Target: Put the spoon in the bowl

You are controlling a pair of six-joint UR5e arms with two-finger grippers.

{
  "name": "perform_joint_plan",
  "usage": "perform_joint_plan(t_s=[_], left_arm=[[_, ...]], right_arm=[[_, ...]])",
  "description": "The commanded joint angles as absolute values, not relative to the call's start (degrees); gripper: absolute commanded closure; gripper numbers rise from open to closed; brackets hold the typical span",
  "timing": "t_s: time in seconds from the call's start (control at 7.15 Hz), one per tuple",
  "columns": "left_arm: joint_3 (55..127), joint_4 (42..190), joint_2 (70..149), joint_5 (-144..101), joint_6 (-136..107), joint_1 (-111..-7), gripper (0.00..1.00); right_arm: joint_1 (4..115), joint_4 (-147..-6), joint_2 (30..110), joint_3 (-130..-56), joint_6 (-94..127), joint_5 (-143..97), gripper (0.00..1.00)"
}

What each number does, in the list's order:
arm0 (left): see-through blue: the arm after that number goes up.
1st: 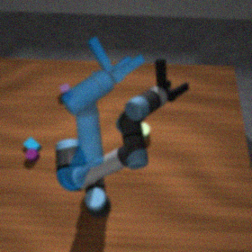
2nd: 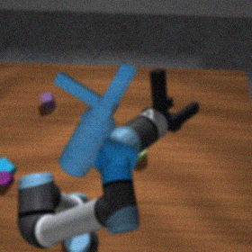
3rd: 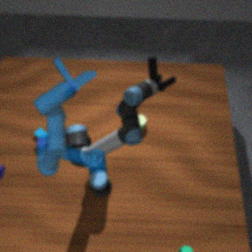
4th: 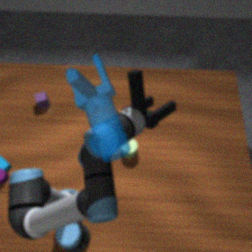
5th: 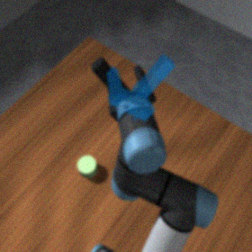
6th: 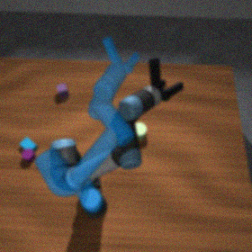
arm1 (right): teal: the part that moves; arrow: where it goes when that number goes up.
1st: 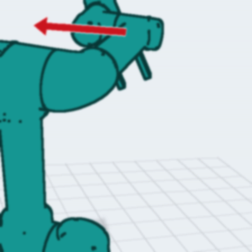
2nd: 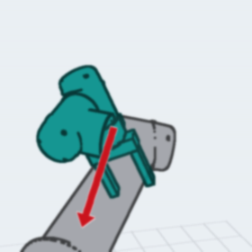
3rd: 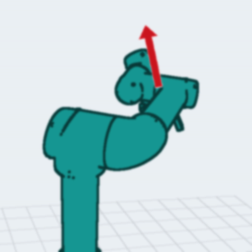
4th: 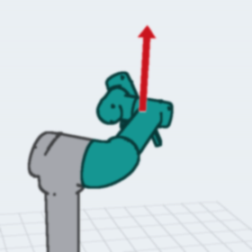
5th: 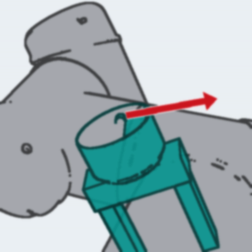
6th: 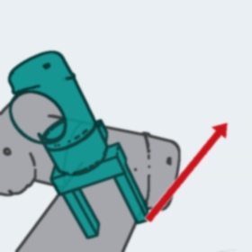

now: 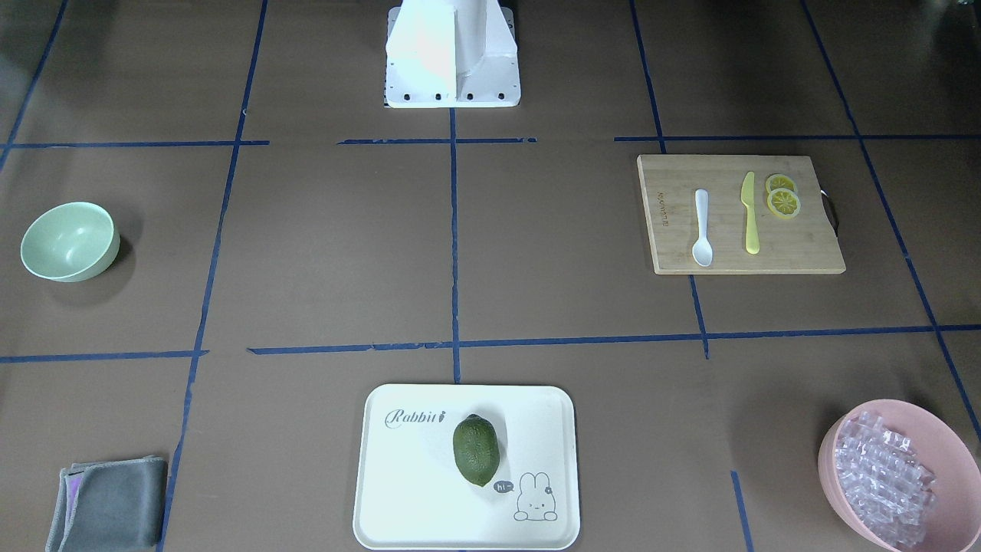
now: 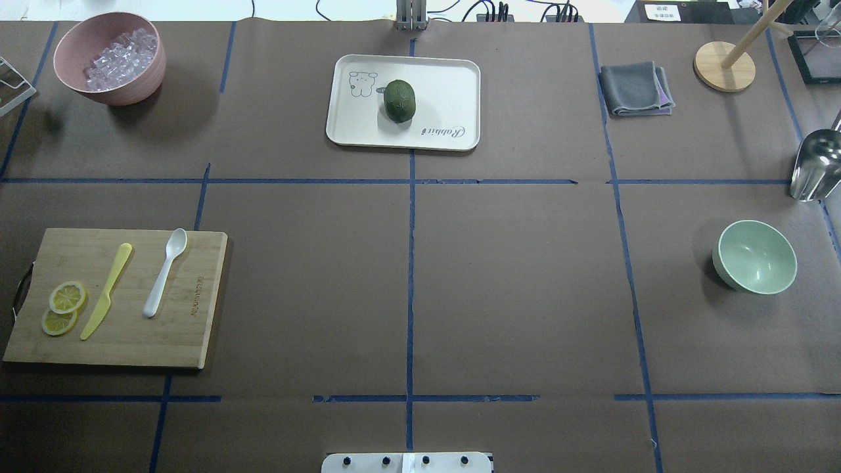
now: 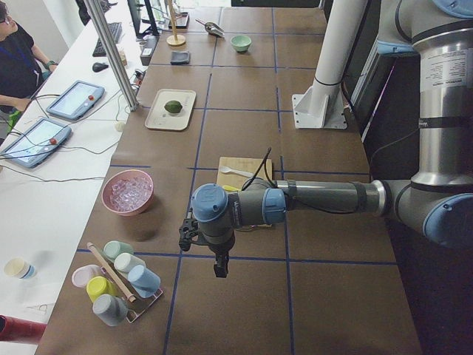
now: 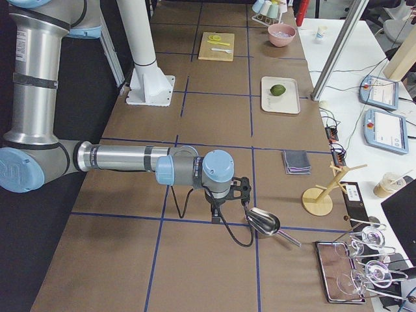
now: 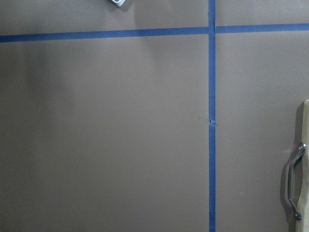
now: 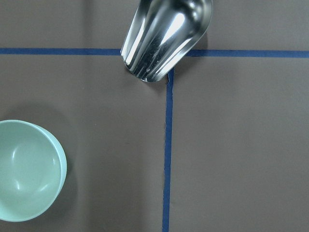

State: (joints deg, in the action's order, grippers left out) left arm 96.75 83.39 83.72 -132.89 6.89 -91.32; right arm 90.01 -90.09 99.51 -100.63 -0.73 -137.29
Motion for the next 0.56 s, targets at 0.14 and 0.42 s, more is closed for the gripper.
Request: perform_joint_plan(t_s=[0.14,0.42], left_arm=[[96.4,83.3,83.7,-132.9,6.9,-91.3,0.00],[96.4,83.4,83.8,-132.9,6.9,-91.3,0.00]], right_arm=[[89.9,-90.2,96.3,-99.7,-0.5,-137.5,0.00],[89.5,-90.0,96.6,-99.5,-0.6,-137.5,0.00]])
